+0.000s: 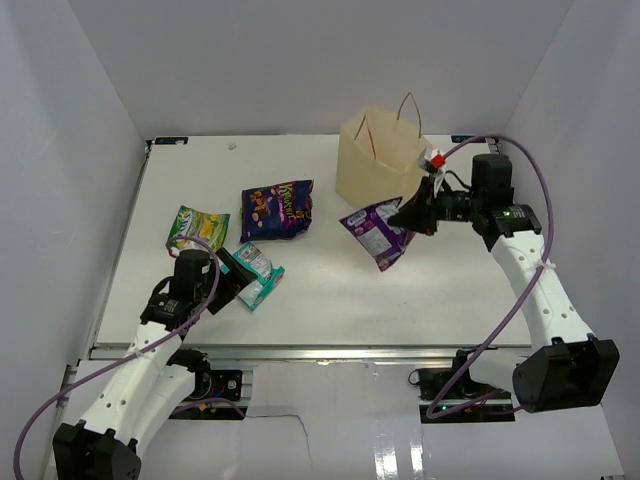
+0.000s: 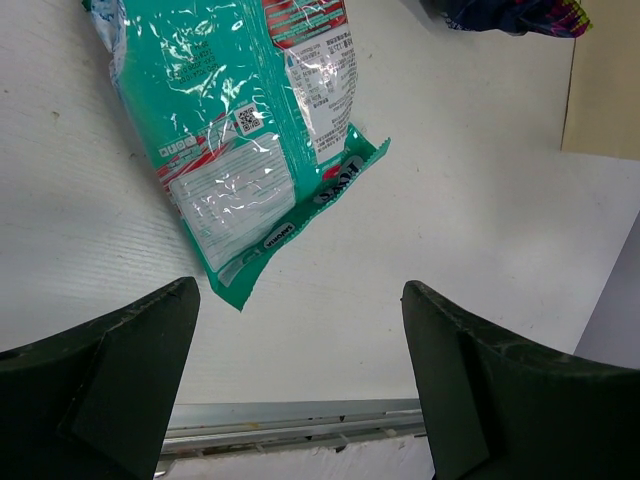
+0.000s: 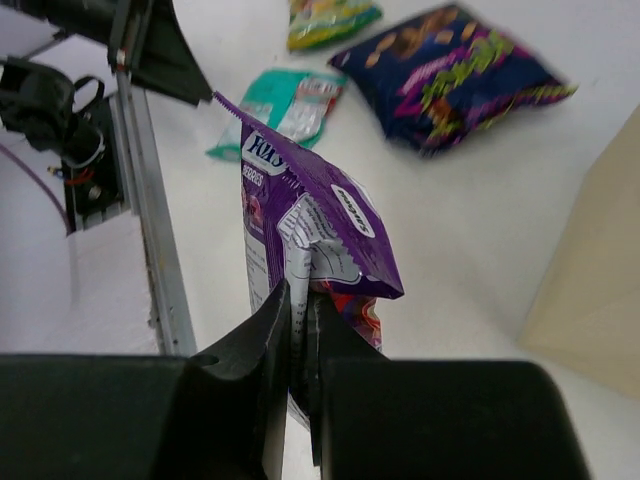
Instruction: Place the snacks into the paper bag
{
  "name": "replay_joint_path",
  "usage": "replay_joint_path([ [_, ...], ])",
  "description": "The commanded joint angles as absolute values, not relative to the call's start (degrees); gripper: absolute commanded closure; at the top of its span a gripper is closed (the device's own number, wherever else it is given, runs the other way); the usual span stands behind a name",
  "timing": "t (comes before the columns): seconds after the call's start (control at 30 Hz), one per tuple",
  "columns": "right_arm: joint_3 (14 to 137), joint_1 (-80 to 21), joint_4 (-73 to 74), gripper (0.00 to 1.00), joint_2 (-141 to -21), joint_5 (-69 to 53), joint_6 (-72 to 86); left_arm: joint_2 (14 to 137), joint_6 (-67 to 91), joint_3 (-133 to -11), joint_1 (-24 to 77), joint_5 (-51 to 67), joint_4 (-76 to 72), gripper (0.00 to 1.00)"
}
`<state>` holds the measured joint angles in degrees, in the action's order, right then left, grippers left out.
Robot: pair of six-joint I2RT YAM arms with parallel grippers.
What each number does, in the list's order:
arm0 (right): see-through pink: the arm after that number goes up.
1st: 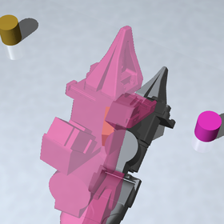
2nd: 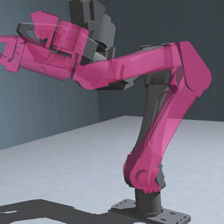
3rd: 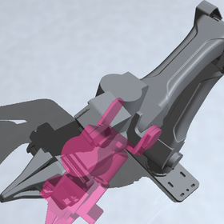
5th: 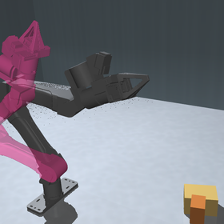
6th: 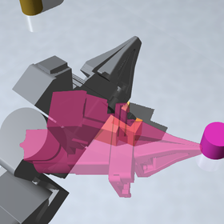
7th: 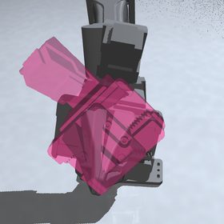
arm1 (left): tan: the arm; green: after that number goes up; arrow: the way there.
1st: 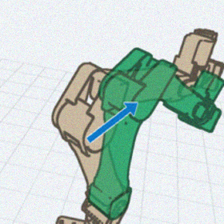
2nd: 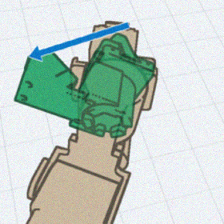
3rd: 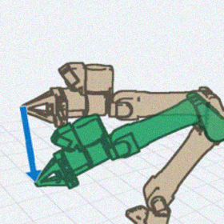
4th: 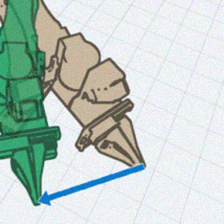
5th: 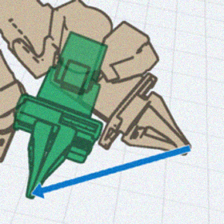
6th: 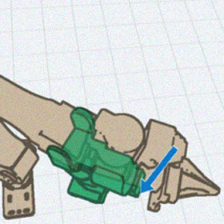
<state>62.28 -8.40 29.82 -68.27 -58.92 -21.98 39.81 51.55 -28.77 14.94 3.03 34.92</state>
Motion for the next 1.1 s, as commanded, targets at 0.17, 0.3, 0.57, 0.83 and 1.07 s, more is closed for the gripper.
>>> replay_joint_path([
  [0.17,90.3,-8.5,9.3,0.92,-74.6,-59.2,-1.6,41.0,51.3,-30.3,14.6,2.2,34.0,0.07],
  [0.3,103.9,-8.4,7.6,0.92,-81.5,-51.0,3.5,41.3,51.4,-29.7,14.6,2.6,33.4,0.07],
  [0.57,118.6,-8.3,7.5,0.92,-94.6,-33.4,1.9,41.7,52.0,-29.1,14.6,2.1,33.0,0.07],
  [0.83,108.8,-9.1,6.0,0.92,-95.9,-22.5,-2.9,41.7,53.2,-28.6,14.7,0.9,33.8,0.08],
  [1.07,95.1,-13.0,3.3,0.89,-91.8,-20.0,-6.8,43.6,54.1,-28.4,14.6,-1.0,33.9,0.08],
])
